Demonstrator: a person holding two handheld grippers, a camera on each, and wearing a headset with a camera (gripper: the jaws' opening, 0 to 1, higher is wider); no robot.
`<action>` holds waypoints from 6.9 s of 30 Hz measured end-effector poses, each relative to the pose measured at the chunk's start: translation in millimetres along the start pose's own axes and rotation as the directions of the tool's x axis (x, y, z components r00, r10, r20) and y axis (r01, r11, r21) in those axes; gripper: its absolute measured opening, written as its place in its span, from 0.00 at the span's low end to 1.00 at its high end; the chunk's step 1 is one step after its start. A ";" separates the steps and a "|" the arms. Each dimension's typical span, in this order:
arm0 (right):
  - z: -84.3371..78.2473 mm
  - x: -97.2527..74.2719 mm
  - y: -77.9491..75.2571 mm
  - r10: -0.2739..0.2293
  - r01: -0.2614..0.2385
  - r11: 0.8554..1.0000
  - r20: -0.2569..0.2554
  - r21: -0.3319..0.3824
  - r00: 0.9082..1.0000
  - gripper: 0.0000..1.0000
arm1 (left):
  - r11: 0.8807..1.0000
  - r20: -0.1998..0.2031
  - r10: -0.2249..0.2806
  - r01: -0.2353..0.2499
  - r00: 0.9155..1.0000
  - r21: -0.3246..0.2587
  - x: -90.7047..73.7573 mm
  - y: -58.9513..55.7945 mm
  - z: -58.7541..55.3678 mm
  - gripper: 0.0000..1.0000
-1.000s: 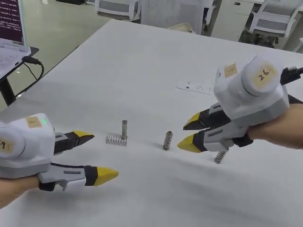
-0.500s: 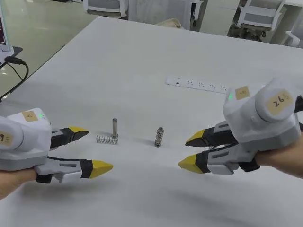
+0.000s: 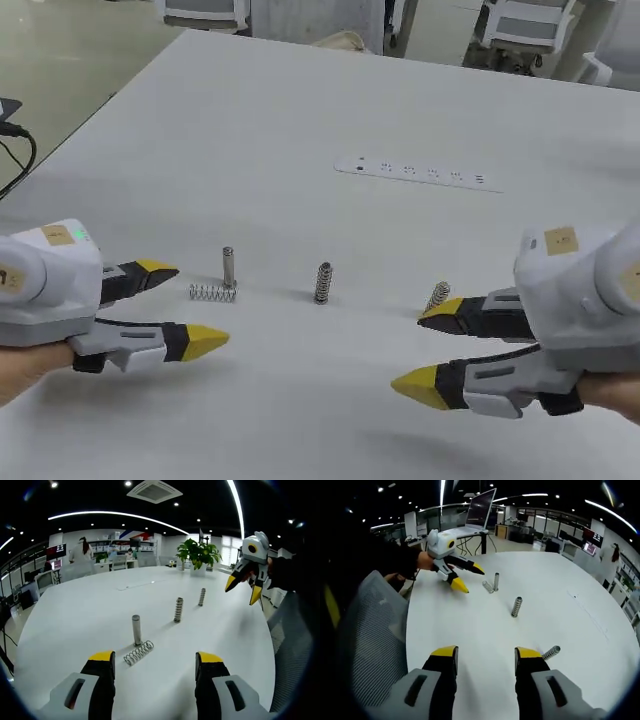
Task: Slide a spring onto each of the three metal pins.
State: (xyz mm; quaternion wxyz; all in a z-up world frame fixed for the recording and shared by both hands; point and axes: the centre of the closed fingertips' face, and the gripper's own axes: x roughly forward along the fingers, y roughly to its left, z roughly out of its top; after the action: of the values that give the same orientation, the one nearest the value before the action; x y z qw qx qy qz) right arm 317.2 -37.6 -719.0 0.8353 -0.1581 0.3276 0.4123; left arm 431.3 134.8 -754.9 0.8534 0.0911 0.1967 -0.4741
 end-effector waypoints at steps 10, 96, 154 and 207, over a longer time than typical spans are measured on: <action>-26.2 -8.9 -9.3 -0.087 0.081 0.989 0.047 0.125 0.995 0.60 | 1.000 -0.015 0.009 -0.009 1.000 -0.004 4.4 4.2 -3.8 0.58; -21.2 -13.0 -30.1 -0.232 0.177 0.948 0.197 0.265 0.953 0.93 | 0.993 -0.101 -0.006 0.017 0.995 0.115 16.4 -2.3 -22.2 0.03; 31.2 16.0 25.2 -0.010 -0.003 0.998 0.213 0.059 0.977 0.74 | 0.966 0.009 -0.153 0.148 0.988 0.211 -31.3 -98.2 17.0 0.03; 48.7 43.4 65.1 0.183 -0.180 0.983 0.197 -0.033 0.963 0.22 | 0.924 0.027 -0.282 0.264 0.959 0.277 -29.6 -144.4 37.1 0.03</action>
State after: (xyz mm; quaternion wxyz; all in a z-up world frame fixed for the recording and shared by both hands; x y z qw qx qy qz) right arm 305.2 53.6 -712.2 0.8214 -0.0916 0.2525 0.5031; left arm 304.5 67.9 -704.4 0.7645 0.1629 0.1124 -0.6135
